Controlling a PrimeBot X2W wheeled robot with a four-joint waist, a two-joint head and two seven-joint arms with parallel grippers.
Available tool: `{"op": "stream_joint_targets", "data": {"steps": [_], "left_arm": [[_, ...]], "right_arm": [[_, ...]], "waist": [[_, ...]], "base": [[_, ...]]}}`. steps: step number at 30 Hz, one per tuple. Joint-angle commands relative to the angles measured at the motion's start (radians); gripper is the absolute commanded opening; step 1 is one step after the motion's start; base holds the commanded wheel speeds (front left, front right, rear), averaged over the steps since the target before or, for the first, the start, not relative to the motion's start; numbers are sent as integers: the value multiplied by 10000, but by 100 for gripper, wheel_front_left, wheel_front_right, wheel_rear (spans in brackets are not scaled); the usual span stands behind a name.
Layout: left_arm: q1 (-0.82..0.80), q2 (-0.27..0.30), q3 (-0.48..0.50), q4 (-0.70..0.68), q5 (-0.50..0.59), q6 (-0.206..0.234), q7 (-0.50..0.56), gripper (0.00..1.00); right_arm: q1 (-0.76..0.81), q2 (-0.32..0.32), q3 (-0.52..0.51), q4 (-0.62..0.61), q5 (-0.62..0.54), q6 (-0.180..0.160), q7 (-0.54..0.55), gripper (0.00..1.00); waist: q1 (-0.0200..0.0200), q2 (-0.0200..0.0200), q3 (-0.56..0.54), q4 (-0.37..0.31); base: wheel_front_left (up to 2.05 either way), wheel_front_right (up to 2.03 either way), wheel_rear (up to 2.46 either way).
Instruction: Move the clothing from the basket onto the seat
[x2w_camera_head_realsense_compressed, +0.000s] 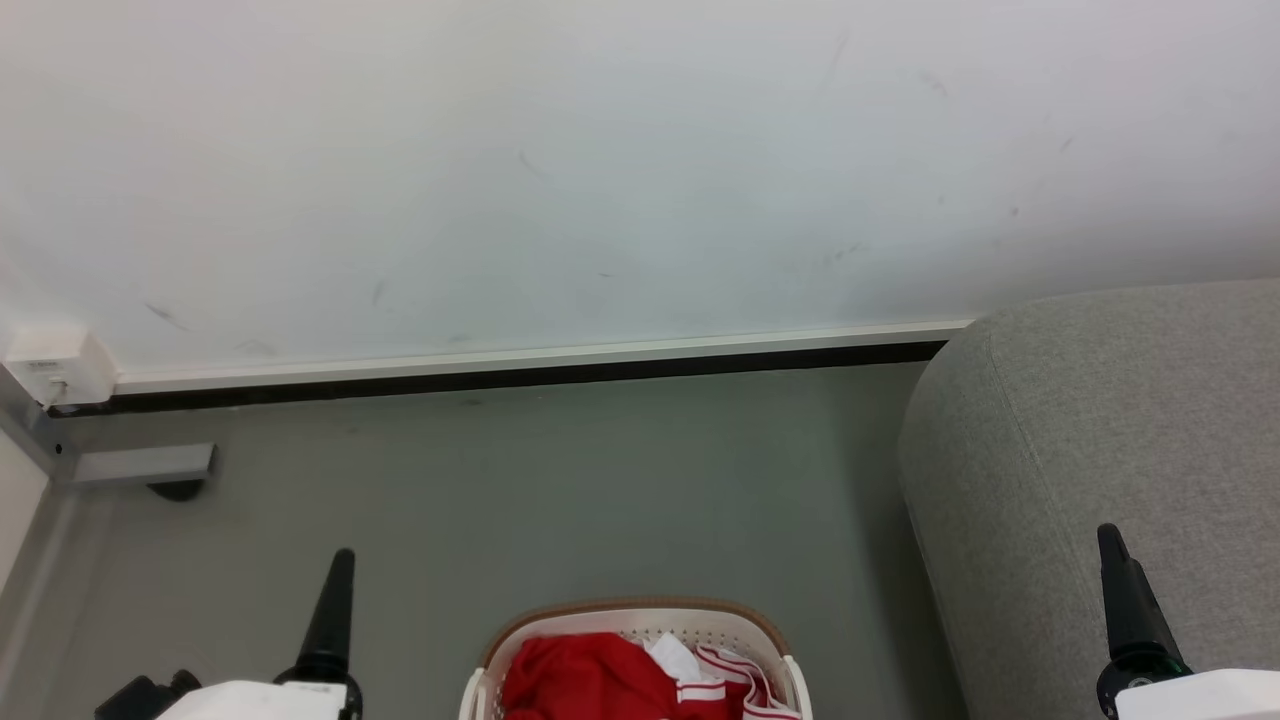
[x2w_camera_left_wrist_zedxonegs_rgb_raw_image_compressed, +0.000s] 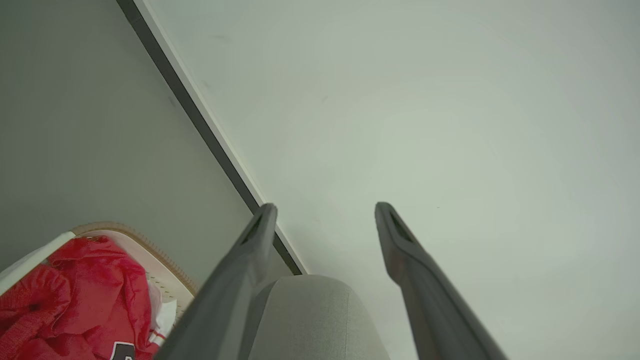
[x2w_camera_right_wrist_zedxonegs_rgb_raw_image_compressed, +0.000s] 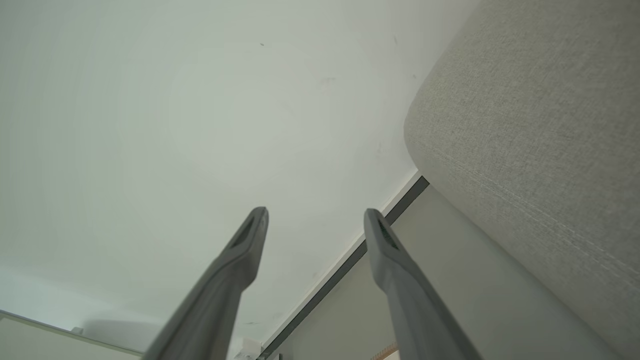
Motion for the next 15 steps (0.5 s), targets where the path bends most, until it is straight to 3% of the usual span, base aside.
{"op": "stream_joint_targets", "data": {"steps": [1, 15], "left_arm": [[-35, 69, -42, -207, 458, 69, -94, 100], [126, 97, -263, -469, 3582, 370, -626, 100]], "right_arm": [[-61, -193, 96, -231, -554, -4, -131, 100], [-86, -455, 644, -78, -3474, -6, -659, 100]], "waist": [[0, 0, 3, -3], [0, 0, 7, -13]], "base": [[0, 0, 0], [0, 0, 0]]}}
